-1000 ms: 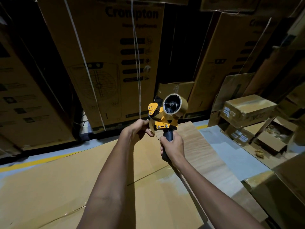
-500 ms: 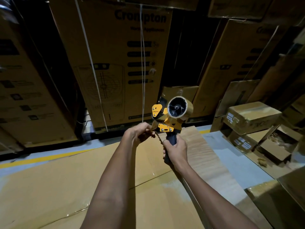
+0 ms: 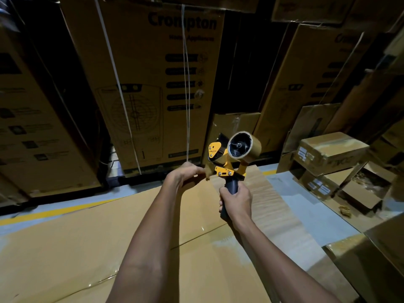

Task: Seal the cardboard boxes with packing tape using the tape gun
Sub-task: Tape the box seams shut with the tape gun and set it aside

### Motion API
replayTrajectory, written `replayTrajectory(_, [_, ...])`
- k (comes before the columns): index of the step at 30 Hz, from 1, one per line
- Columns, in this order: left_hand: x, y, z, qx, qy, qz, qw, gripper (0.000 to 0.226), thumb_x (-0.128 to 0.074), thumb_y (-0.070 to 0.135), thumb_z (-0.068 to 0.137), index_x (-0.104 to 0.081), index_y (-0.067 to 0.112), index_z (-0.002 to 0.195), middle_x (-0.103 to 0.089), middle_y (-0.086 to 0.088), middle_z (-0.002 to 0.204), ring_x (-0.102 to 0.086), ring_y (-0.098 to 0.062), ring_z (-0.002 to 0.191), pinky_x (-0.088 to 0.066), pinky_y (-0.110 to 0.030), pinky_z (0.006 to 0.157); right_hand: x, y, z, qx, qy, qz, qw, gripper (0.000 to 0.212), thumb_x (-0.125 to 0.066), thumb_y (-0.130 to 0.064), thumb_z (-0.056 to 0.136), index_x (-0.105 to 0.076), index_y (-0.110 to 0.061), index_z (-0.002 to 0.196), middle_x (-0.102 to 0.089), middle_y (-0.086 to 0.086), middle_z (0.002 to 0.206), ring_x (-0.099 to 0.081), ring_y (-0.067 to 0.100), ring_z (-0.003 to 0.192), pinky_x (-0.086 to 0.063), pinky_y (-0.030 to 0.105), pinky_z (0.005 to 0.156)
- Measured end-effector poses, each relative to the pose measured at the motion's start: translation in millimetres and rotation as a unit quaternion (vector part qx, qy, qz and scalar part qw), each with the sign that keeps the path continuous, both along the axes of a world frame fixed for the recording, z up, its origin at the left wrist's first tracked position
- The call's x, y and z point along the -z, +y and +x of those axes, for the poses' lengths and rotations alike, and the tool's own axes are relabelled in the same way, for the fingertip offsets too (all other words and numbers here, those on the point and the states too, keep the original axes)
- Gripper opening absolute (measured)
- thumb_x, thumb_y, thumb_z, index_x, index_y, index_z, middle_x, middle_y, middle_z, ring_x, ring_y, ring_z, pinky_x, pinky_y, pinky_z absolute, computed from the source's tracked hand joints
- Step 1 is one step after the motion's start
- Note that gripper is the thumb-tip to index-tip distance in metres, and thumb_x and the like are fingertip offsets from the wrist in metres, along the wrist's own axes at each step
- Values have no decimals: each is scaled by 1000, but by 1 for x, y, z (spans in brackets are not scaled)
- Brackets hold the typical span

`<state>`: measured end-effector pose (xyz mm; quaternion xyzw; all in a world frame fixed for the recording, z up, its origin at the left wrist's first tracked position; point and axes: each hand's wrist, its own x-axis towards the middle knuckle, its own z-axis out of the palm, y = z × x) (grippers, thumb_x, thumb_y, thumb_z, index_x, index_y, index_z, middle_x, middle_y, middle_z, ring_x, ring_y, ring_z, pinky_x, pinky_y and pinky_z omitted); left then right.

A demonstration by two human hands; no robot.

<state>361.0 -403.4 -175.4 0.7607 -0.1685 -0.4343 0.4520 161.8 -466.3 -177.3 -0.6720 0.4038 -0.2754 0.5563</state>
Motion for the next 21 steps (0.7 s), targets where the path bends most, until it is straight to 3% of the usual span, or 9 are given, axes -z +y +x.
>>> replayTrajectory(4, [-3,1,-9,-13,-22,-34,999,33,-77,39,88,-71,11,72,-70,-2,67,-63,-12,58,-49,-27,60,1,-2,1,-1,6,7,1000,13,-69,-12,89,-58,-7,95,-65,16,72,-63,20,52,-59,38,51])
replayTrajectory(8, [-3,2,-13,-28,-33,-66,997,70,-33,68,101,-68,11,79,-67,0,79,-57,-14,75,-43,-31,72,-4,-1,2,-15,5,-2,1000,14,-69,-12,91,-58,-7,96,-64,14,71,-62,18,52,-58,36,50])
replayTrajectory(10, [3,6,-10,-28,-68,-111,991,72,-37,72,96,-72,9,89,-70,2,94,-59,-14,91,-42,-32,81,-7,-1,5,-17,6,0,1000,14,-69,-12,90,-57,-6,95,-63,15,68,-60,19,50,-57,38,48])
replayTrajectory(12, [10,13,-8,-25,-108,-158,981,51,-65,59,89,-68,14,111,-66,2,114,-58,-15,107,-45,-32,87,-9,-1,8,-16,12,4,1000,14,-67,-14,89,-56,-7,95,-64,15,65,-59,20,49,-56,39,47])
replayTrajectory(14, [19,16,-5,-19,-154,-177,972,45,-83,39,82,-63,22,118,-62,1,124,-57,-15,115,-47,-35,94,-11,0,11,-13,16,6,1000,13,-67,-14,89,-56,-8,94,-64,14,63,-59,22,47,-55,38,46])
replayTrajectory(18, [25,12,-7,-74,-191,-170,964,11,-73,22,92,-68,24,101,-67,1,107,-64,-21,103,-51,-33,79,-9,1,9,-16,22,1,1000,14,-69,-14,89,-57,-9,95,-64,14,66,-61,20,50,-57,41,50])
replayTrajectory(21, [27,7,-5,-119,-174,-129,969,24,-61,10,98,-56,27,114,-62,-2,118,-61,-16,105,-49,-29,75,-7,0,4,-17,28,17,999,13,-69,-12,89,-58,-8,94,-63,13,66,-61,20,52,-59,42,53])
